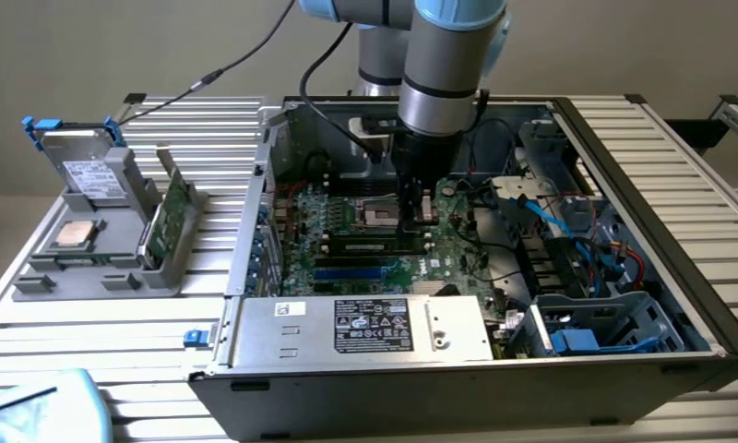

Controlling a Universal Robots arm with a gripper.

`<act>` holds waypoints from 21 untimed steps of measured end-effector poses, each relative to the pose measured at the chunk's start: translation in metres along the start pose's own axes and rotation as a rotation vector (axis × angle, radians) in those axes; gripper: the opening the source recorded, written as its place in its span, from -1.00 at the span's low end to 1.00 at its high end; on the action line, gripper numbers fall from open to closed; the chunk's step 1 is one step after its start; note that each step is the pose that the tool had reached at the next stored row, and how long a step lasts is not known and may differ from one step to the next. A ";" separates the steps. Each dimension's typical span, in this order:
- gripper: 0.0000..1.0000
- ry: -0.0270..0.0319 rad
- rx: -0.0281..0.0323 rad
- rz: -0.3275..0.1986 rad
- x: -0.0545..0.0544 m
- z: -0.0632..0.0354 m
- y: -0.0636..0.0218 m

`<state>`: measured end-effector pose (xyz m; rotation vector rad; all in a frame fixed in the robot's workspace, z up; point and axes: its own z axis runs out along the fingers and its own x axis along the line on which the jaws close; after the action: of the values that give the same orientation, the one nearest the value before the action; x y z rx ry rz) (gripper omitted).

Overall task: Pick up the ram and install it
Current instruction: 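Press down the ram until it locks into place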

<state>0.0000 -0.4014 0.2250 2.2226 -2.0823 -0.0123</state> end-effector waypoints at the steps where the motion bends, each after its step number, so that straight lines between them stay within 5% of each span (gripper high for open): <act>1: -0.79 -0.0022 0.0009 0.000 0.000 -0.0020 0.0002; 4: -0.79 -0.0010 0.0002 0.000 0.001 -0.0104 0.0038; 16: -0.79 -0.0003 0.0102 0.001 -0.001 -0.0084 0.0410; 21: -0.79 -0.0001 0.0134 0.001 -0.002 -0.0006 0.0419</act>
<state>-0.0418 -0.4021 0.2287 2.2296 -2.0892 0.0015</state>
